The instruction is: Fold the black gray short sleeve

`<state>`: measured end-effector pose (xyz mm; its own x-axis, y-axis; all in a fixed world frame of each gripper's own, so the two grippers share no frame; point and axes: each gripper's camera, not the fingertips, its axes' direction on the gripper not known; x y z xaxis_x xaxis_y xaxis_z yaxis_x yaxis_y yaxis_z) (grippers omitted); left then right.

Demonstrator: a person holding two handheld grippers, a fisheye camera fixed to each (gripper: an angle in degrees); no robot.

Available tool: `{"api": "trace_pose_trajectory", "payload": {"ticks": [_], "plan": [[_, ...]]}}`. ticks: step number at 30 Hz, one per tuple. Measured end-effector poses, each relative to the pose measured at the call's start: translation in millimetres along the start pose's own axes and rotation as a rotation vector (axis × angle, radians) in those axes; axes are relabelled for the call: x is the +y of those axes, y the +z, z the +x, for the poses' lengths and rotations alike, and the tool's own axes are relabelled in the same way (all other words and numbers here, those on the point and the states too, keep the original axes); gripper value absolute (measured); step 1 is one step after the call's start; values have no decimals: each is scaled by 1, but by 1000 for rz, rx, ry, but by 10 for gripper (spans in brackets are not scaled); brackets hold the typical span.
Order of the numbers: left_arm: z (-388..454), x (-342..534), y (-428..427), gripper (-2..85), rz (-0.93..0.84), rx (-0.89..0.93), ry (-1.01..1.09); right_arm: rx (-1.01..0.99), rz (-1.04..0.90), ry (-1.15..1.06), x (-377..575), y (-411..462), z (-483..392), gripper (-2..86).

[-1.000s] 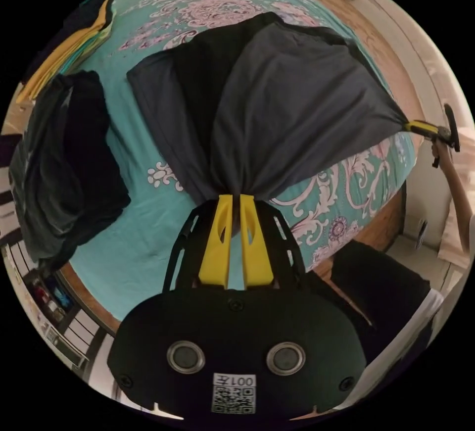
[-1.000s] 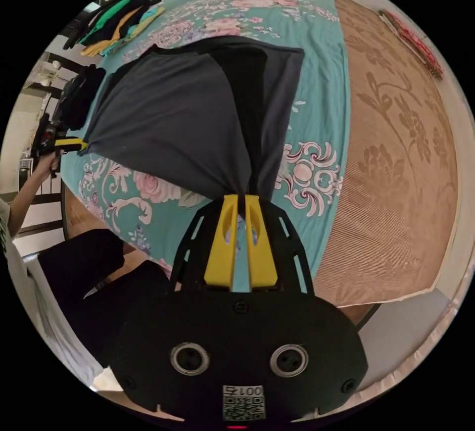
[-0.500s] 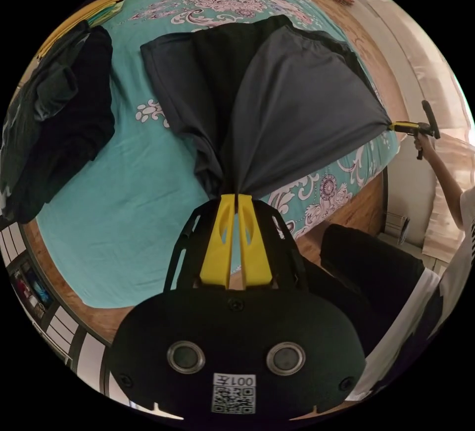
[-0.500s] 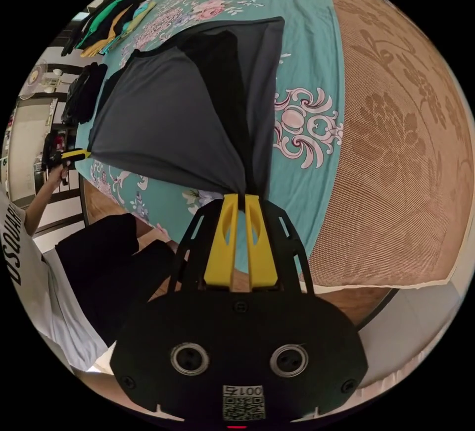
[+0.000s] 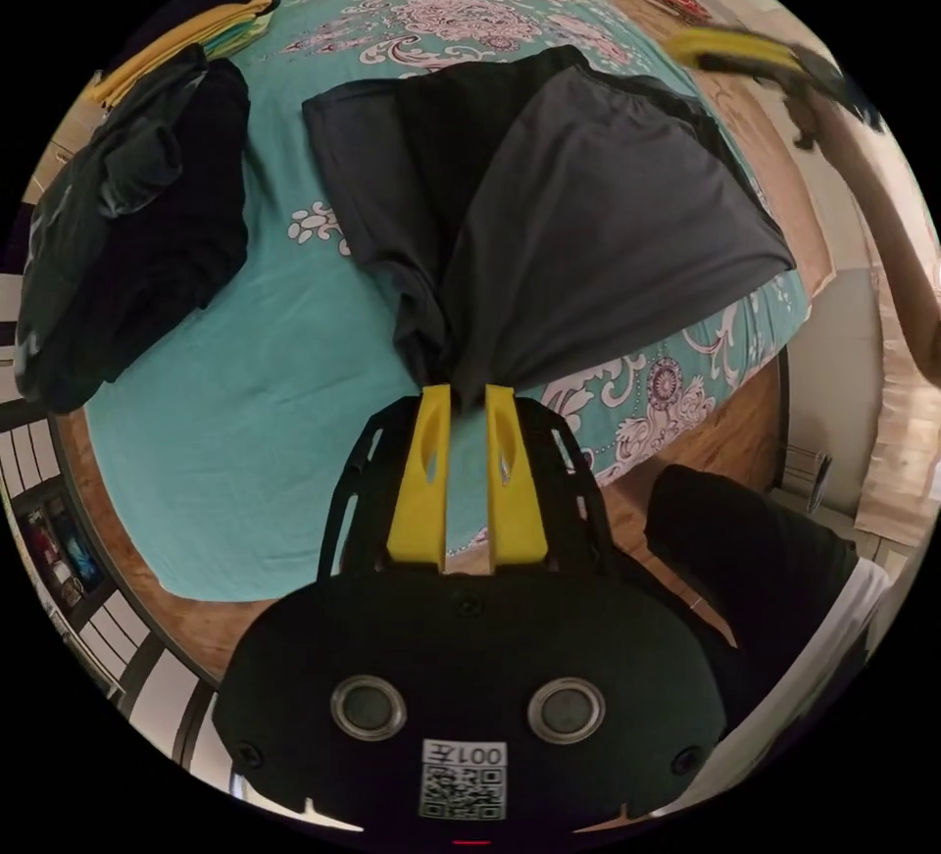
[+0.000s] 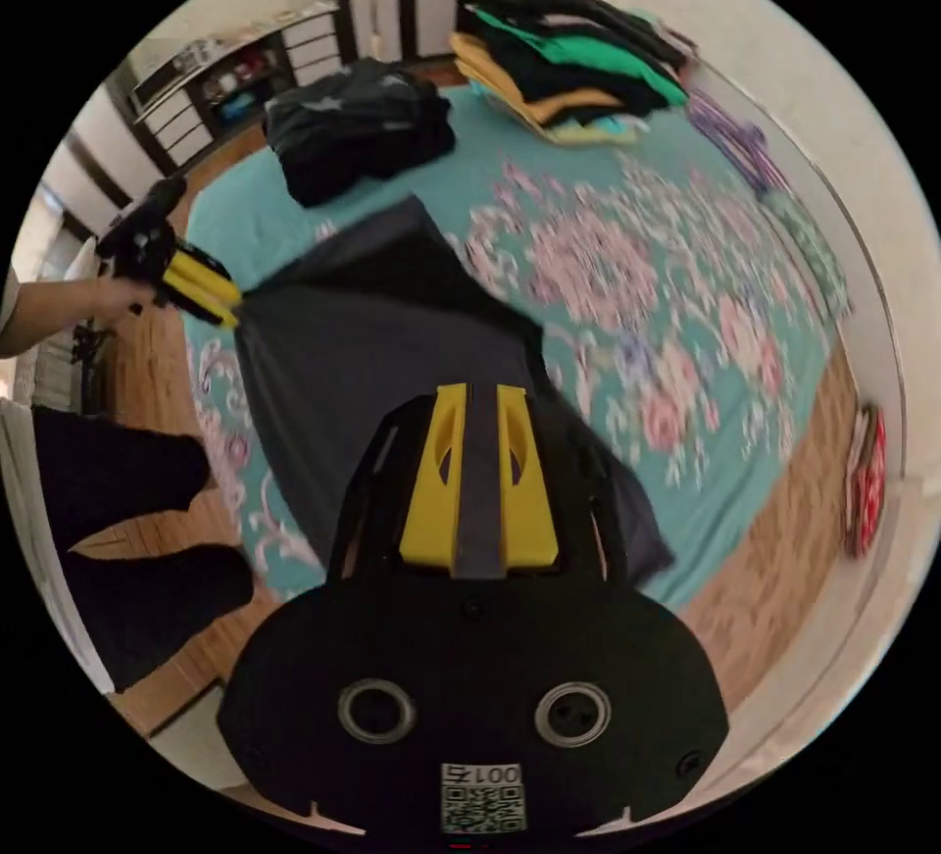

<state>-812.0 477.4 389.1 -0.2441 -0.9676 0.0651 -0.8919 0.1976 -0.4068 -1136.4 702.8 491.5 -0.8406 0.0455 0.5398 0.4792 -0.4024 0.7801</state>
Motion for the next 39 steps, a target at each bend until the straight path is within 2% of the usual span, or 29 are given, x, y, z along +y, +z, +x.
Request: {"api": "trace_pose_trajectory", "payload": {"ticks": [2,4,8,10,15,19,25,30,32,34,39], "plan": [[-12,13,-2,-3,8,-22,-4,31,84,-109,-74,32,-20,64],[-24,24,-3,-6,22,22,-19,12,82,-165,-123,61,-34,81],[-55,46,-8,-8,57,113,-41,-117,-82,-269,-200,133,-68,69],[-67,56,-12,-9,73,142,-38,-110,-181,-322,-214,157,-84,39],[-99,87,-26,-9,123,235,-82,-31,-99,-317,-227,153,-107,23],[-129,108,0,-9,-32,218,-153,-115,-148,-249,-247,172,-97,23],[-177,132,-12,14,123,329,-225,-119,18,-172,-290,140,-80,62],[-187,102,-18,34,250,331,-149,-191,-120,-232,-346,191,-100,108],[-183,84,-6,10,204,265,-93,-149,-143,-268,-360,202,-108,76],[-182,77,7,-2,132,237,-69,-148,-71,-203,-366,195,-102,27],[-201,93,10,-8,177,237,-59,-134,-21,-207,-384,186,-96,8]]}}
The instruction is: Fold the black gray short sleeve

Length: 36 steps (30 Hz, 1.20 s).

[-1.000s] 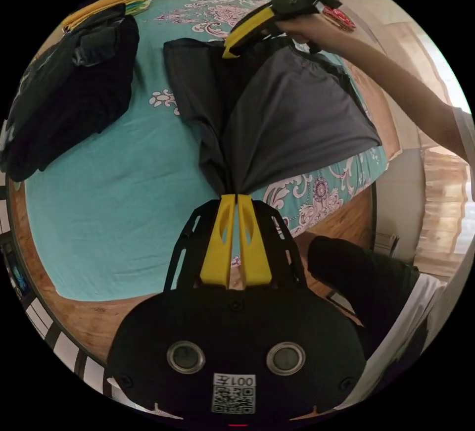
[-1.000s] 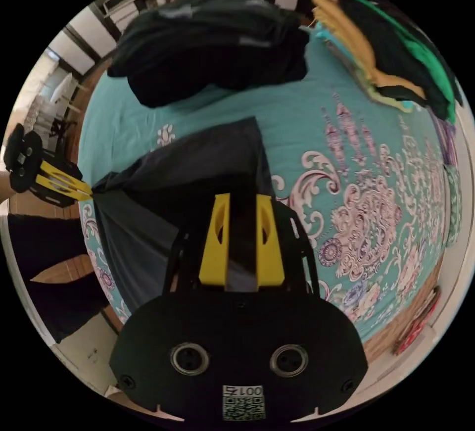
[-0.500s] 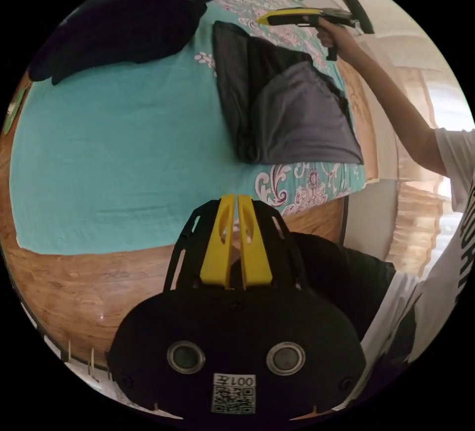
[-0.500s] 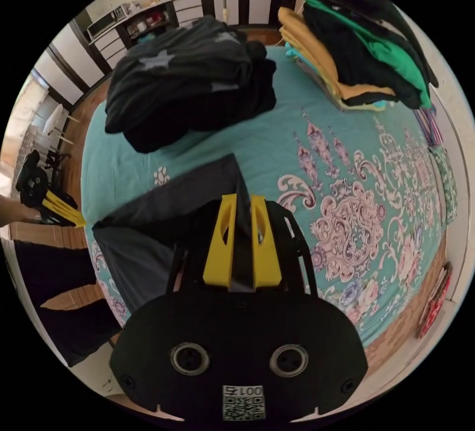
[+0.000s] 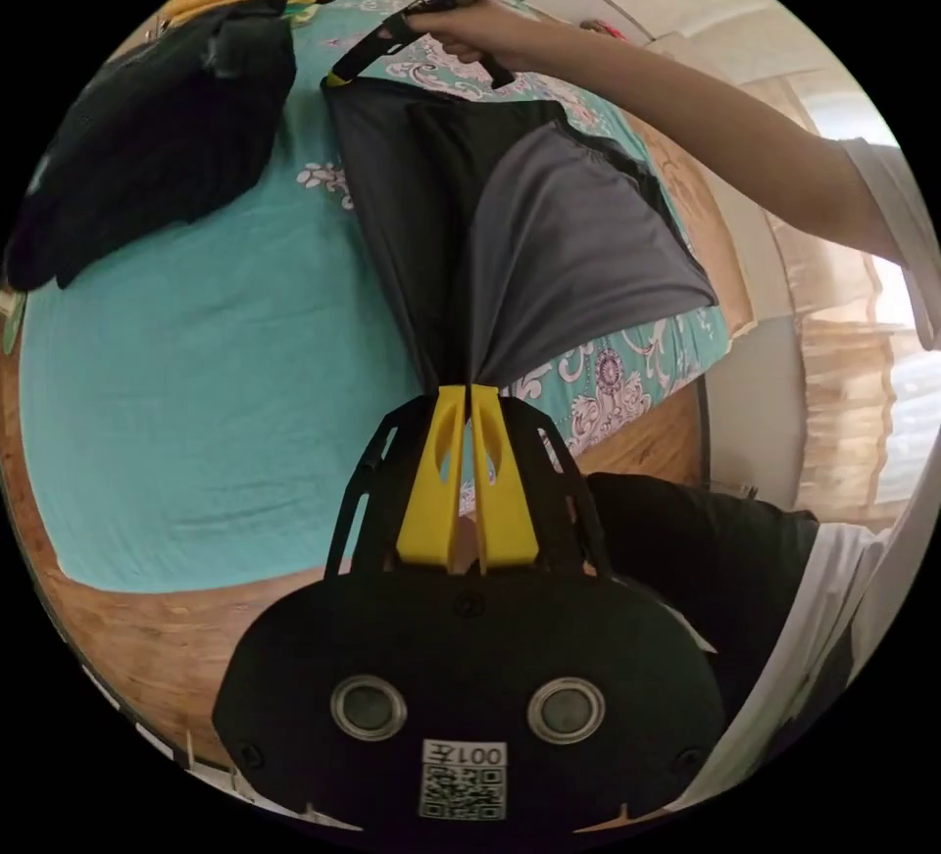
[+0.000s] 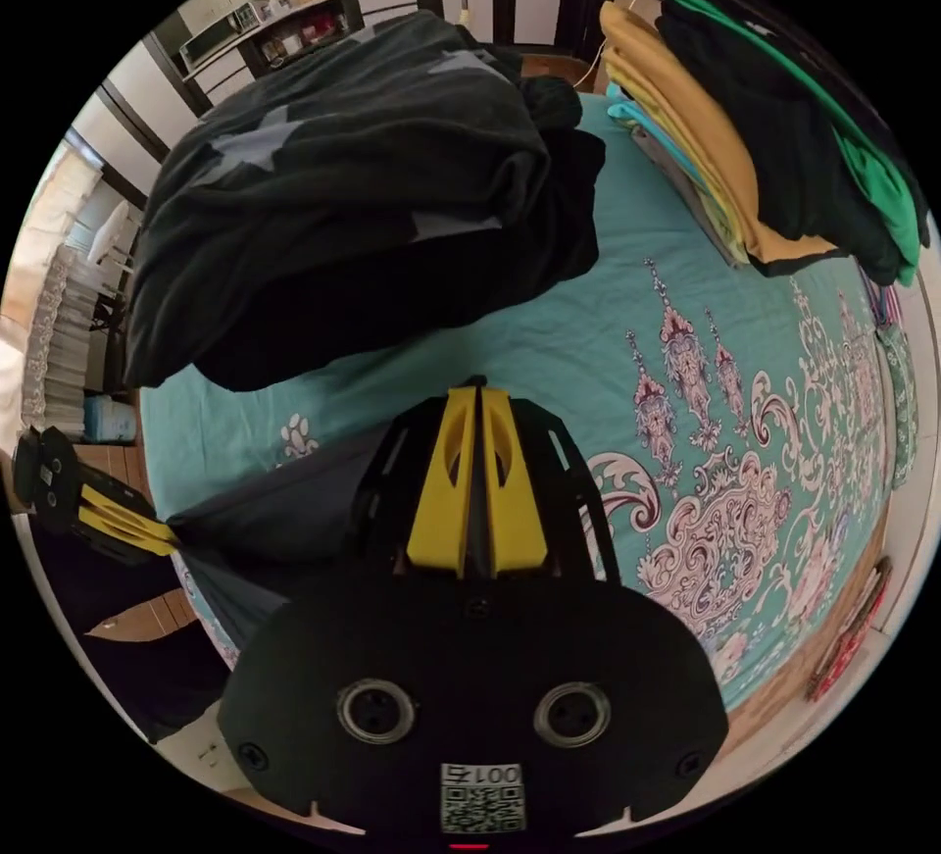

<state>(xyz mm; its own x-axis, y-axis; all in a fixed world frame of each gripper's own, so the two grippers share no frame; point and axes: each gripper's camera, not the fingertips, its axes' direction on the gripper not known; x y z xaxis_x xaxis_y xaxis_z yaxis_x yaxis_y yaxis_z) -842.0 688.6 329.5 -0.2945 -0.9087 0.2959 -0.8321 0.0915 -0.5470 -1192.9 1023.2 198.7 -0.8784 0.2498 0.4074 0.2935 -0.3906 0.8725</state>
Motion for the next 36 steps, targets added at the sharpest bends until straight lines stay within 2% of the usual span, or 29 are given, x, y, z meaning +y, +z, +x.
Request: {"api": "trace_pose_trajectory", "payload": {"ticks": [2,6,9,11,15,18,21,25,27,32,36], "plan": [[-22,0,4,-9,11,70,-53,-1,-1,27,-8,11,7,7],[-38,-16,12,-9,-2,61,-55,35,53,69,-11,7,10,11],[-53,-31,24,-9,-28,105,-74,26,33,4,-12,3,13,21],[-65,-44,29,-8,-45,129,-74,-12,-18,9,-3,-17,29,28],[-77,-59,44,-8,-74,139,-48,-69,37,61,41,-63,55,21],[-85,-72,60,-8,-83,130,-20,-177,-3,27,66,-72,59,24],[-95,-88,78,-9,-100,139,-14,-79,-16,16,72,-74,51,35],[-107,-114,106,-9,-125,135,11,-163,-77,-59,66,-71,44,69],[-110,-124,119,-9,-128,132,21,-159,-158,-65,63,-61,43,64],[-125,-151,163,-9,-120,146,-2,-47,-95,-80,65,-94,50,10],[-131,-170,193,-9,-103,122,9,-58,-80,-10,61,-110,72,5]]}}
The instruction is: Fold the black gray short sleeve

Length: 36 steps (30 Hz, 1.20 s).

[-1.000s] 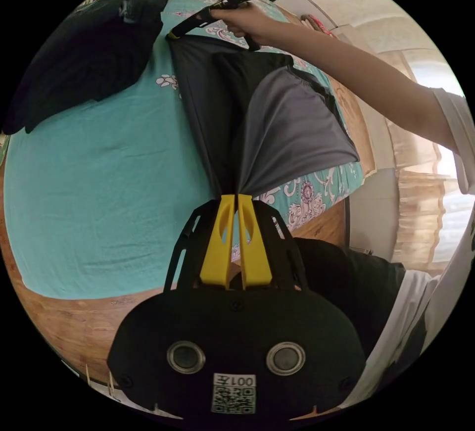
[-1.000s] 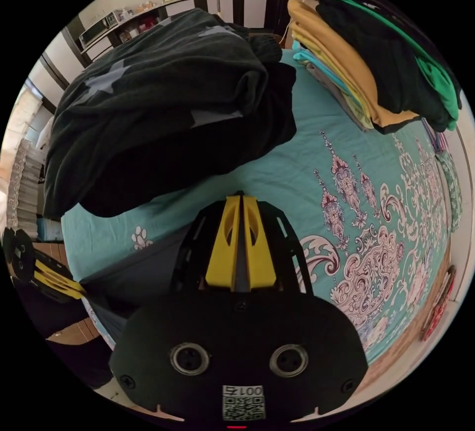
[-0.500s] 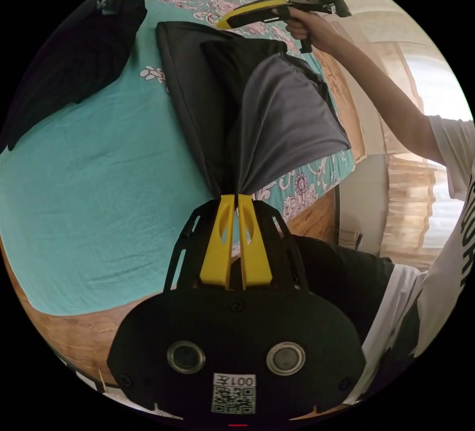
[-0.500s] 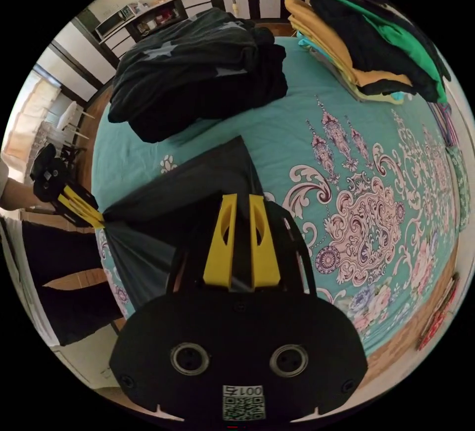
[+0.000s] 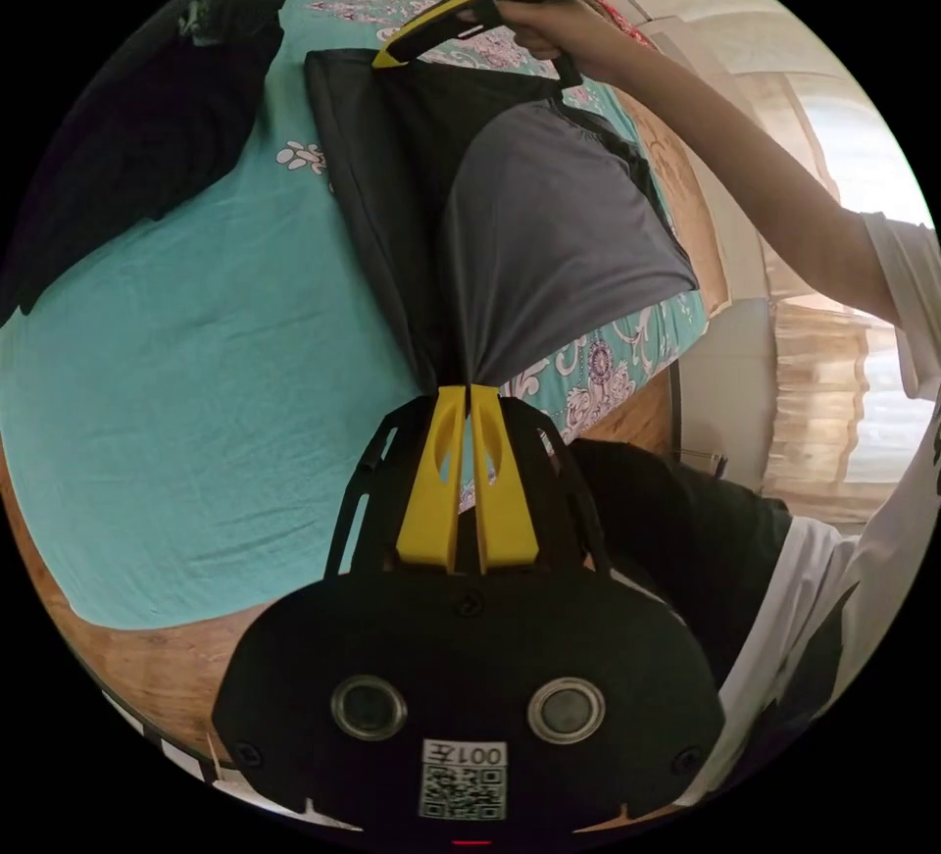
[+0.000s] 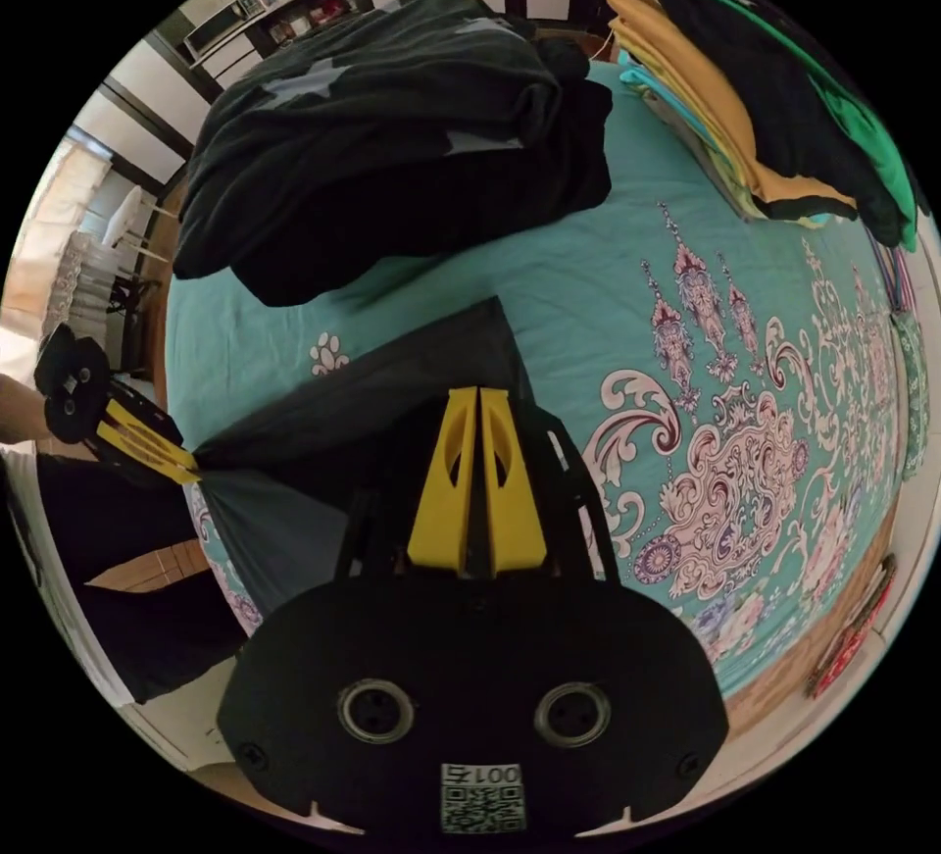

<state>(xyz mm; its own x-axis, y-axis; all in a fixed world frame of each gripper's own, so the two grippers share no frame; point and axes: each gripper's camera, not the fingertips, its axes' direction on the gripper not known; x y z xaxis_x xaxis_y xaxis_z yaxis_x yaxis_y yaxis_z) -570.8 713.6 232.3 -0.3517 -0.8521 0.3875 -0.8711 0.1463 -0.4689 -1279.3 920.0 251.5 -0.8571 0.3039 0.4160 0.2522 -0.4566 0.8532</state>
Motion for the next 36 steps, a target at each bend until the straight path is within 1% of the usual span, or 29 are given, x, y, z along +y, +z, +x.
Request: {"api": "trace_pose_trajectory", "payload": {"ticks": [3,6,8,11,13,15,16,17,18,19,20,21,22,23,24,25,26,27,29,31,32,33,35,36], "plan": [[-6,-18,27,-9,2,-25,11,44,-73,26,-1,4,7,6],[-16,-40,58,-9,-13,-18,15,1,-88,54,7,-9,21,11],[-26,-58,83,-9,-32,9,13,-85,-49,75,15,-32,42,15],[-38,-78,114,-9,-34,38,-9,-221,-22,23,15,-66,70,20],[-41,-88,130,-9,-35,26,-17,-181,-1,-13,23,-91,80,20],[-43,-97,146,-9,-70,-36,-30,-110,55,-4,53,-121,83,16],[-45,-100,156,-9,-100,-108,-53,-76,112,26,87,-142,85,13],[-46,-103,166,-9,-124,-169,-83,-38,170,79,133,-161,87,11],[-46,-104,170,-9,-133,-188,-100,-14,192,110,158,-169,89,11],[-44,-107,179,-8,-138,-218,-130,58,215,189,215,-182,94,9],[-37,-113,188,-8,-132,-247,-145,149,213,279,276,-191,102,8],[-32,-117,193,-7,-127,-261,-146,193,203,317,306,-194,107,9],[-15,-130,207,-6,-110,-273,-132,267,165,371,364,-198,119,9],[7,-146,226,-3,-85,-256,-98,291,85,388,415,-196,133,10],[21,-156,238,0,-71,-234,-72,286,28,403,438,-194,141,11],[50,-179,267,6,-46,-170,-10,247,-66,455,477,-190,160,12],[83,-203,301,15,-24,-88,63,172,-81,485,510,-190,175,17],[101,-216,319,19,-13,-43,103,121,-56,486,524,-192,181,19],[168,-264,396,28,0,114,257,-51,66,464,558,-202,198,33],[211,-294,450,30,-6,139,337,-80,78,428,567,-205,207,45],[233,-313,482,30,-1,138,373,-64,58,390,570,-204,212,49],[242,-321,497,31,6,135,388,-56,46,375,571,-203,214,47],[270,-350,555,30,-7,61,447,-81,-3,314,574,-193,222,34],[275,-355,570,29,-20,23,458,-96,-22,301,575,-190,224,29]]}}
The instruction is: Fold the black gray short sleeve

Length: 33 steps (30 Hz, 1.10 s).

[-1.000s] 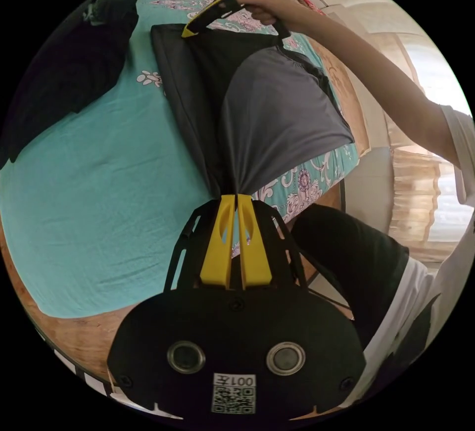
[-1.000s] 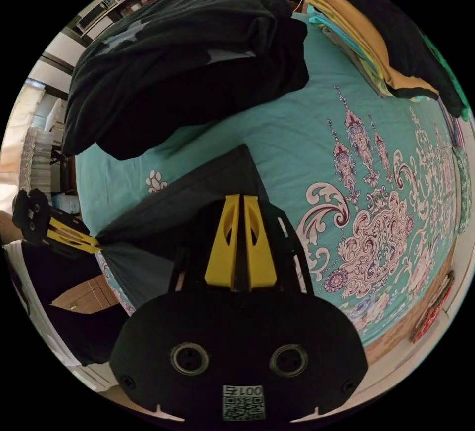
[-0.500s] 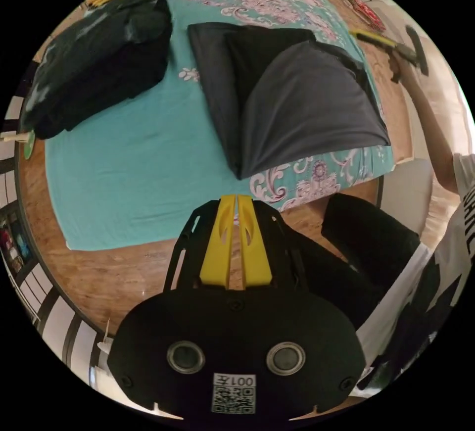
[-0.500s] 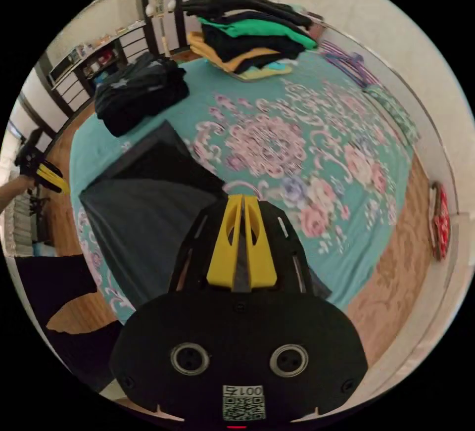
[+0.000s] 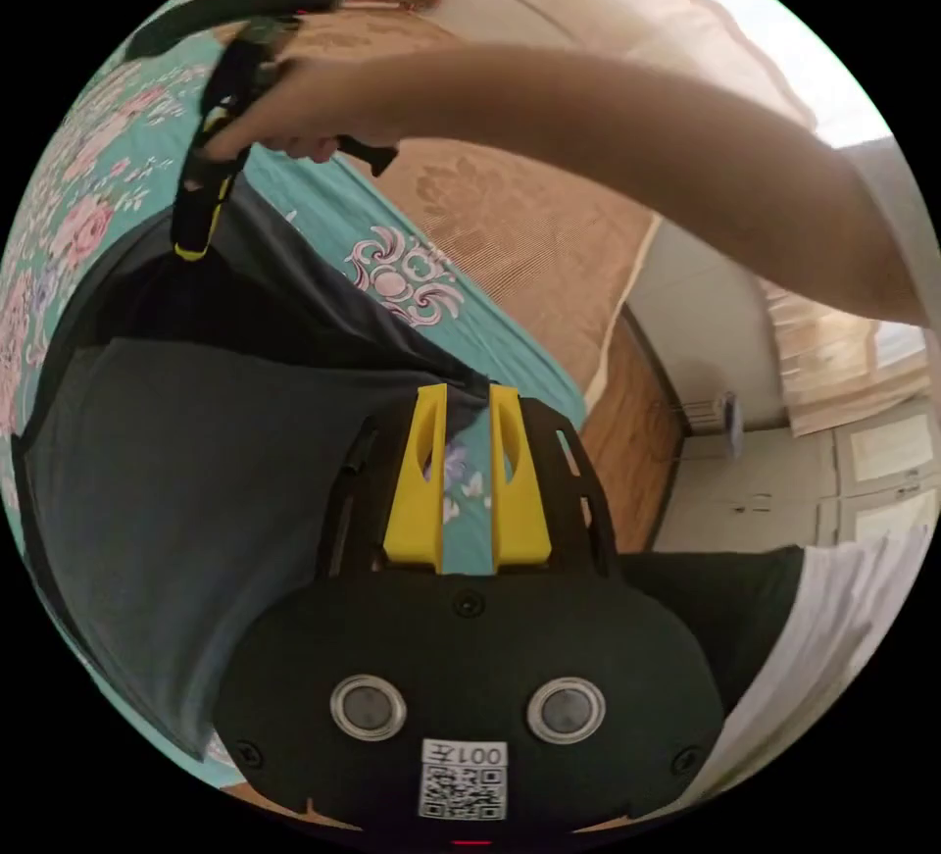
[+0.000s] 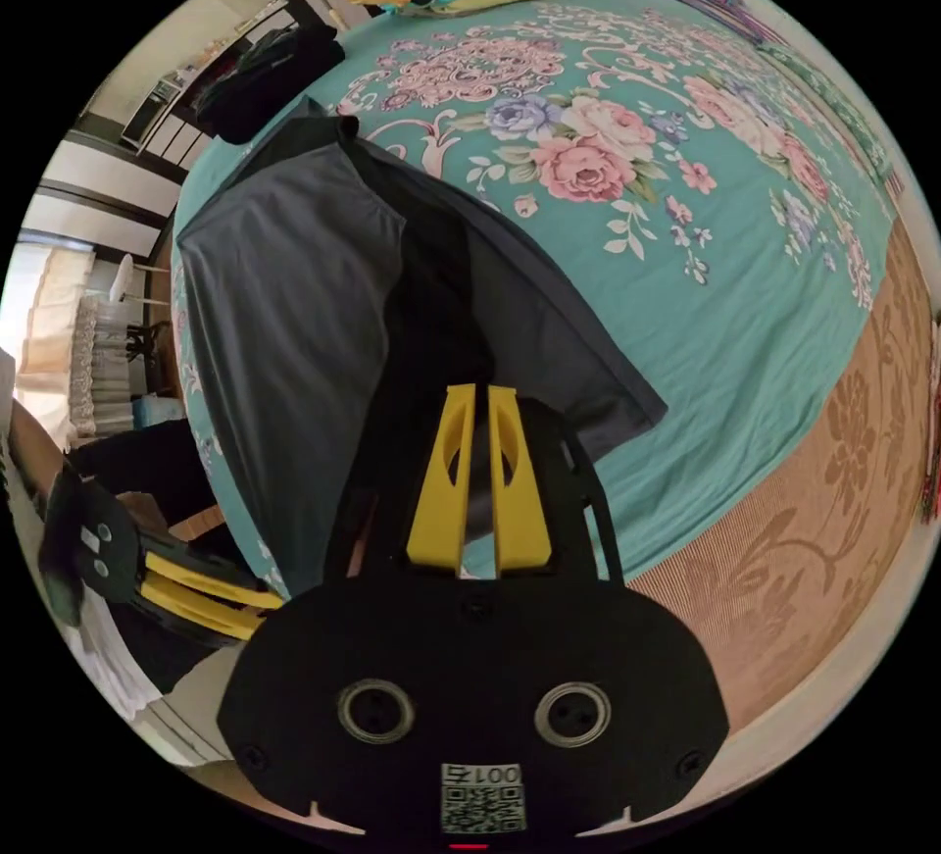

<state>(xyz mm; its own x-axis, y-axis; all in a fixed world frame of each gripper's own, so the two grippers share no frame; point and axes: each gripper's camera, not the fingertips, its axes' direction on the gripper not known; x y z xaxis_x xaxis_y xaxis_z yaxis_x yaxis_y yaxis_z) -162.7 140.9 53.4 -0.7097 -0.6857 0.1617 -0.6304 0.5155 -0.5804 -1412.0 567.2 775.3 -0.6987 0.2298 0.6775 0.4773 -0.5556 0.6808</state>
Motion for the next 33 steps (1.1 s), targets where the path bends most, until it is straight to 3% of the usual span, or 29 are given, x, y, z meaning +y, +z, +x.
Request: {"api": "trace_pose_trajectory", "payload": {"ticks": [4,11,16,20,24,33], "plan": [[-3,-22,82,10,-102,-74,12,55,19,-31,12,-13,14,16],[9,-19,143,6,-116,-195,112,-152,79,38,48,-38,70,45],[21,-16,173,44,-129,-192,160,32,187,182,105,-81,103,79],[33,-13,213,40,-188,-274,208,-141,133,236,117,-54,117,73],[41,-6,229,3,-186,-363,224,18,129,242,117,-32,93,32],[53,7,219,-8,-153,-260,228,117,190,253,109,-24,89,1]]}}
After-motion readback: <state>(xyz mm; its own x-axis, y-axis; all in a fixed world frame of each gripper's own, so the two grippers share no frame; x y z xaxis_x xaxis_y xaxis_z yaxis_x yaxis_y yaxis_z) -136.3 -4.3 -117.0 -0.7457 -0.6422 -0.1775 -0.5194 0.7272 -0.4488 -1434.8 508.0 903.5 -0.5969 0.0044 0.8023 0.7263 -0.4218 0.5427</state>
